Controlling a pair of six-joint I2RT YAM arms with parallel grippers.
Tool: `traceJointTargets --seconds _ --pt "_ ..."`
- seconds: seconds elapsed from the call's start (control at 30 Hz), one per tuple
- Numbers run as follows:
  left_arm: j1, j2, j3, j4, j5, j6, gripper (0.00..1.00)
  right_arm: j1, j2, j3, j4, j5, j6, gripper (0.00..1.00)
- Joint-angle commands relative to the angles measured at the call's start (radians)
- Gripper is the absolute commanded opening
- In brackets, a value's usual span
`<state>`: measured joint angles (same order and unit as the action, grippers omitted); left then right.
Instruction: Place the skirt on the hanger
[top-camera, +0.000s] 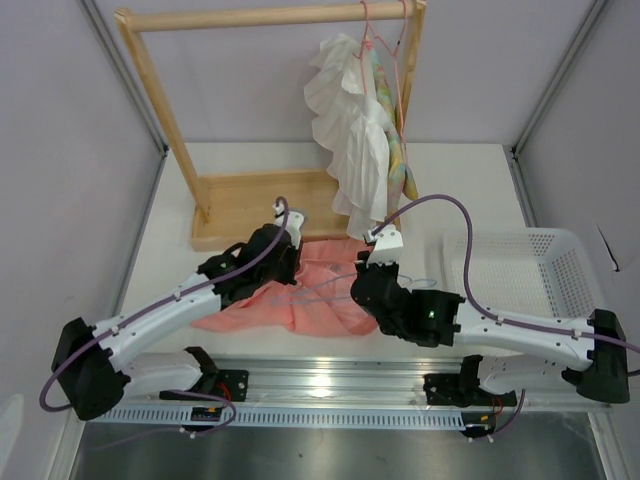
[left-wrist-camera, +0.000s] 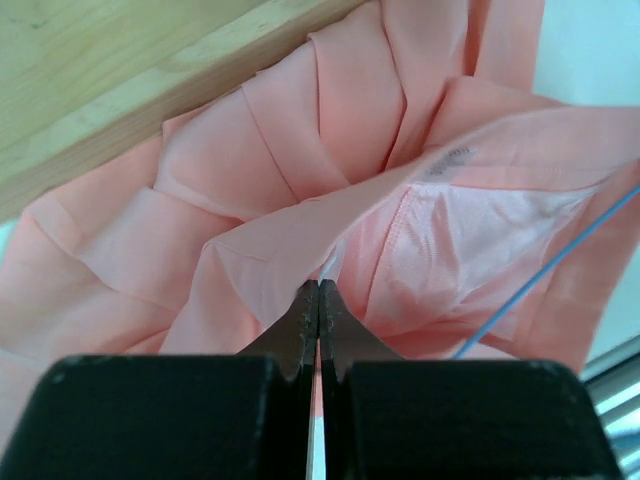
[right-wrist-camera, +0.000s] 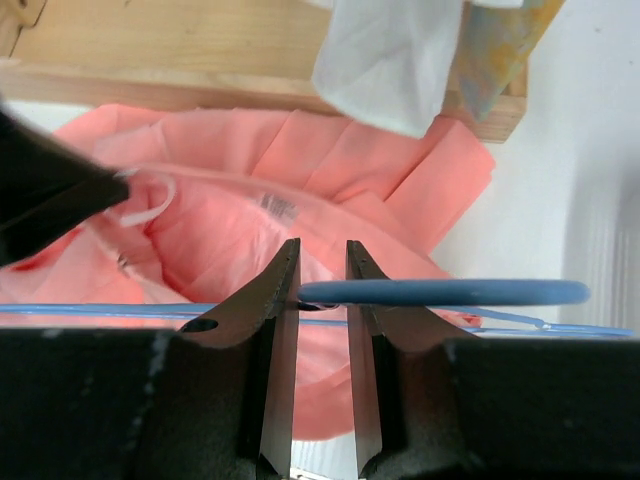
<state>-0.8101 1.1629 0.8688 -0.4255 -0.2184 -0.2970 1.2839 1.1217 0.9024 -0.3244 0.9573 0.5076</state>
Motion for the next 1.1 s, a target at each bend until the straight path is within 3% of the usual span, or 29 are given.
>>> traceJointTargets --seconds 0.0,0.37,0.8,1.07 --pt "0.055 -0.083 -0.053 0.027 0.102 -0.105 0.0 -0.046 0.033 0.085 -0.074 0.086 0.075 0.0" --pt "0.149 -0.149 -0.14 -0.021 0.054 -0.255 0.0 -0.119 0.081 0.19 -0.172 0.1 0.154 0.0" --pt "0.207 -0.2 -0.113 -0.061 0.051 -0.249 0.0 -0.199 0.104 0.158 -0.174 0.124 0.149 0.0" --pt "0.206 -0.177 -0.074 -0.062 0.083 -0.237 0.0 -0.161 0.127 0.142 -0.154 0.141 0.141 0.0"
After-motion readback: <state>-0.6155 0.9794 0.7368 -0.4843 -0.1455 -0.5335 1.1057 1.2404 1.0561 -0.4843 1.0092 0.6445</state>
